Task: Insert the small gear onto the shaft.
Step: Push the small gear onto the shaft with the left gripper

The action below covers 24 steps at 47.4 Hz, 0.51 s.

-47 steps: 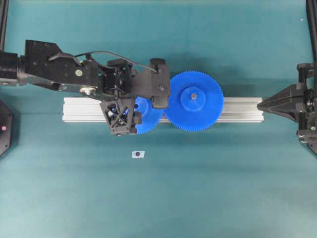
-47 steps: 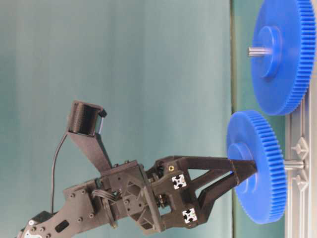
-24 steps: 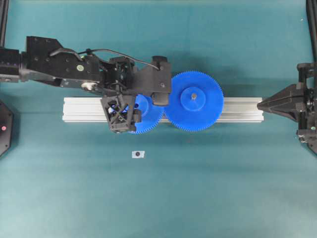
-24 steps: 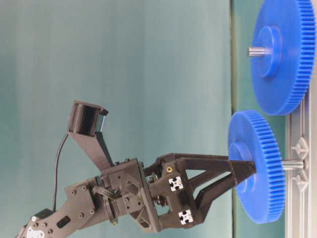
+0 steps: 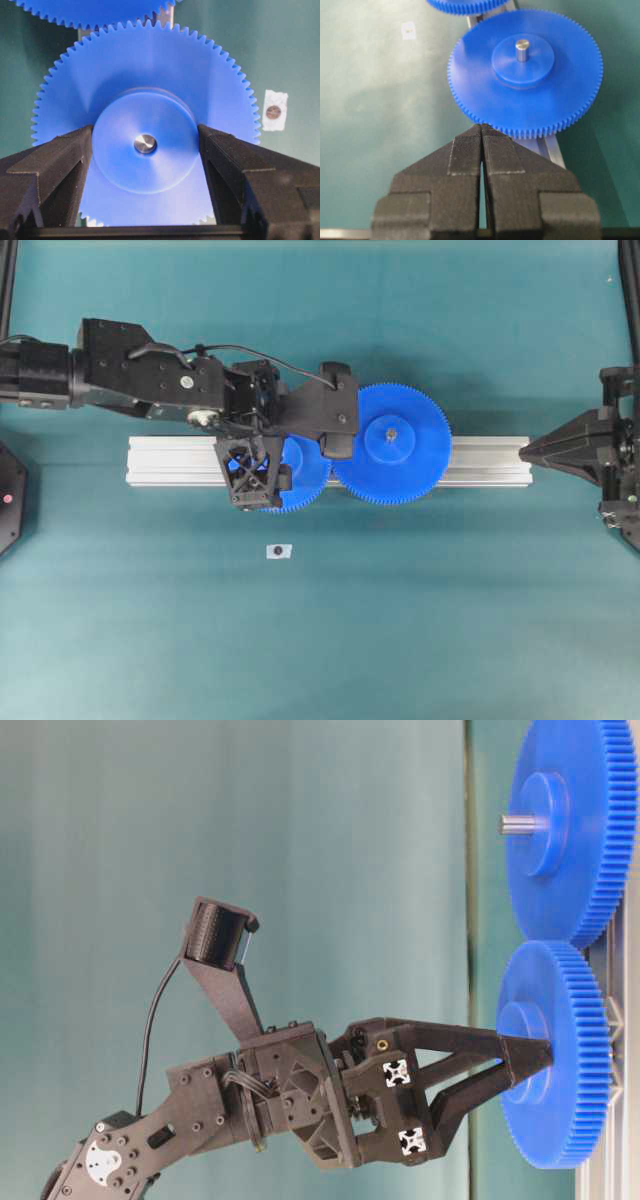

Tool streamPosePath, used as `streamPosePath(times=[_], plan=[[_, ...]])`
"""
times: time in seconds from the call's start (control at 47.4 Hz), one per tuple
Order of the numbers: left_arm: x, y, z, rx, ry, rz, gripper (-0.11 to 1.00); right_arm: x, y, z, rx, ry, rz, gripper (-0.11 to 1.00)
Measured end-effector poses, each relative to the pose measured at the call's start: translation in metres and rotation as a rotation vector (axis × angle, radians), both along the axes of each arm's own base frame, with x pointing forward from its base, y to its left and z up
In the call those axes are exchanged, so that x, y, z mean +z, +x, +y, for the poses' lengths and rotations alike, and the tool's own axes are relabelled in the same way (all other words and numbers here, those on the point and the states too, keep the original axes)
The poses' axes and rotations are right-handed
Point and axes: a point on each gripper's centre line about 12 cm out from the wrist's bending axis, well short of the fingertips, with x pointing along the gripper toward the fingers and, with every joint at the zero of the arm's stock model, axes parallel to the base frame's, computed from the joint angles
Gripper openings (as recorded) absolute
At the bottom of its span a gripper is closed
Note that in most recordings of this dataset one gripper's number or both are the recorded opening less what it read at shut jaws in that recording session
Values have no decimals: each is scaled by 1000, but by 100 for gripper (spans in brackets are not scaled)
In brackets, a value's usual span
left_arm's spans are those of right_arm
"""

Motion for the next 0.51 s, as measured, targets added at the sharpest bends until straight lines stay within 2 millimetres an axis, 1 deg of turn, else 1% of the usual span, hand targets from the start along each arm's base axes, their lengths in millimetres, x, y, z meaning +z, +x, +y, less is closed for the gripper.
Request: streamPosePath(times=[0.19,0.507], plan=[[0,0,0,-6,2,3,71,-3,-1,0,0,1,8,1],[2,1,0,-6,3,5,71,-2,-1,-2,-13,0,-3,1]])
